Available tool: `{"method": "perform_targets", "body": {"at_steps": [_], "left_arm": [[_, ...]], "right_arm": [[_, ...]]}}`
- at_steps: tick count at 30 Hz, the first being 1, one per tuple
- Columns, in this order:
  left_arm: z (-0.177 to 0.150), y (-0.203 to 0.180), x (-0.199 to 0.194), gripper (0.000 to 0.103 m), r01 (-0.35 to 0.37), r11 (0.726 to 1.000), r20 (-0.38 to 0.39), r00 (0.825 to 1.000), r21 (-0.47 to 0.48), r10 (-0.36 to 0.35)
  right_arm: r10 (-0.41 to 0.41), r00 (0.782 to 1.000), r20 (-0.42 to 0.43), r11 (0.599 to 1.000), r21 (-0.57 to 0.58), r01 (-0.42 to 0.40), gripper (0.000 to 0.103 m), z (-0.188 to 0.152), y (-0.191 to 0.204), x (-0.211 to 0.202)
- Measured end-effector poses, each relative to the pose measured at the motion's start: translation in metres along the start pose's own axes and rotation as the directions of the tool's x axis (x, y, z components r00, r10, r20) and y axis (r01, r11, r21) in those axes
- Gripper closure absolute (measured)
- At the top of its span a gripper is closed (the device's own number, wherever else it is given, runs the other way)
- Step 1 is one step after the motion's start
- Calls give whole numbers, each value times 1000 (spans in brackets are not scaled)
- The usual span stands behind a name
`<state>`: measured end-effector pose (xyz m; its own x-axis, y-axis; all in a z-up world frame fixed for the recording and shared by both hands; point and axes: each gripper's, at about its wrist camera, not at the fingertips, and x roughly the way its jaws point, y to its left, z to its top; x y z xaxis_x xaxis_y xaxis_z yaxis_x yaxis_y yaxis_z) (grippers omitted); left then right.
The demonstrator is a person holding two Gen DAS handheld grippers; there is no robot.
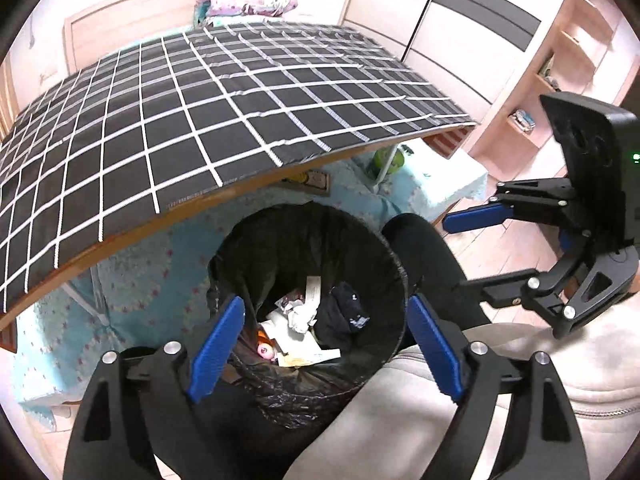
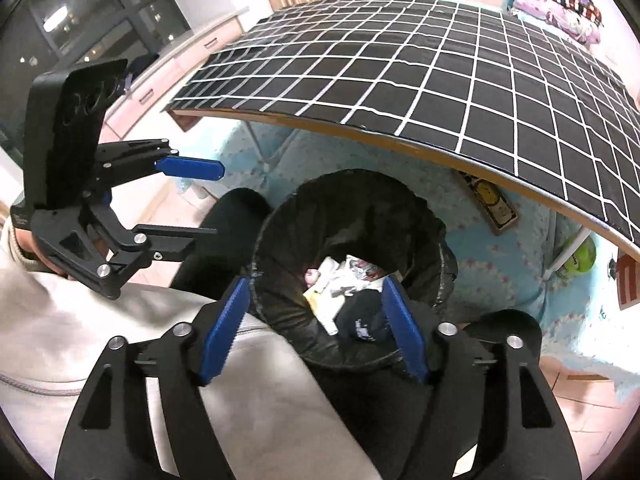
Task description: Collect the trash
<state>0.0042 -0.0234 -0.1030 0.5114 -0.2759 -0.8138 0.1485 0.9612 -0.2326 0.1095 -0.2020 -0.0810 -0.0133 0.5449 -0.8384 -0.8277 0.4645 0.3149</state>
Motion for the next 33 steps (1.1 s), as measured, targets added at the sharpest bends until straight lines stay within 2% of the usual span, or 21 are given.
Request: {"method": "perform_targets", "body": {"at_steps": [4,7,33], "left_arm": [[1,-11,-14,20,25,999,16,1000,39,-26],[2,-16,-18,20,15,998,19,1000,54,-16],[2,-17,-18,20,6,999,19,1000,45,-6]], "right_arm": [[10,1000,-11,1000,6,-10,30,-1,3,-4],[-8,1000,-21,1000,2,8,30,-2,7,-6],[-22,1000,-20,1000,-16,22,30,-2,12,-14]]}}
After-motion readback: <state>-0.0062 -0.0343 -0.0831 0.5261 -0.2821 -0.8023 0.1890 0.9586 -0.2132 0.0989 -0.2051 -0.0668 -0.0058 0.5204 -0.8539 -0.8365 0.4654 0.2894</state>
